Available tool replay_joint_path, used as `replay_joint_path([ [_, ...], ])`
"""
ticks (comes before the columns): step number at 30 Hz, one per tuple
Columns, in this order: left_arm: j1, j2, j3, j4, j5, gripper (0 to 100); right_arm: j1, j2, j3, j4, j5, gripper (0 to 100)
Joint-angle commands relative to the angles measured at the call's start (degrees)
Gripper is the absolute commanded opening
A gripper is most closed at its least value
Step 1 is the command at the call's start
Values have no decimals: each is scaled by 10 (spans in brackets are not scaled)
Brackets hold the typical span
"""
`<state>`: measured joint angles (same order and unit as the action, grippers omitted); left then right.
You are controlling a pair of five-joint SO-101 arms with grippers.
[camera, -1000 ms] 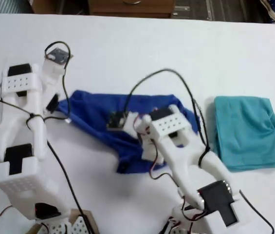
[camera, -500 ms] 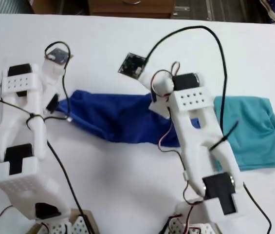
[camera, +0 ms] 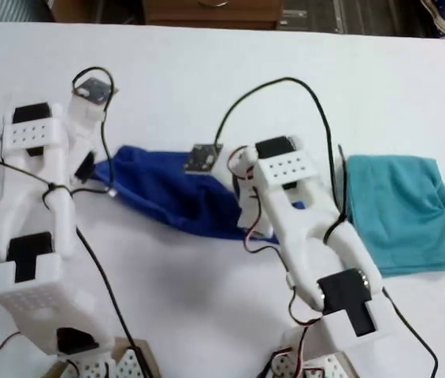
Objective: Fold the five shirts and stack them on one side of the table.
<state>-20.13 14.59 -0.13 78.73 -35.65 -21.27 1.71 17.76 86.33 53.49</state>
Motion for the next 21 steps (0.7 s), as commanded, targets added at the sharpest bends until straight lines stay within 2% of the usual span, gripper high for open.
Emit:
replay_joint_path([
  [1,5,-33,-3,-8,-5,27,0,-73,-46,41,16,168],
  [5,5,-33,-3,-8,-5,27,0,-132,-91,46,15,155],
  [9,5,-33,-3,-8,-5,27,1,-130,-98,23,-2,144],
  [15,6,-33,-3,-8,-5,27,36,-36,-71,-120,-98,146],
  [21,4,-33,-3,-8,-5,27,22,57,-70,-120,-108,146],
])
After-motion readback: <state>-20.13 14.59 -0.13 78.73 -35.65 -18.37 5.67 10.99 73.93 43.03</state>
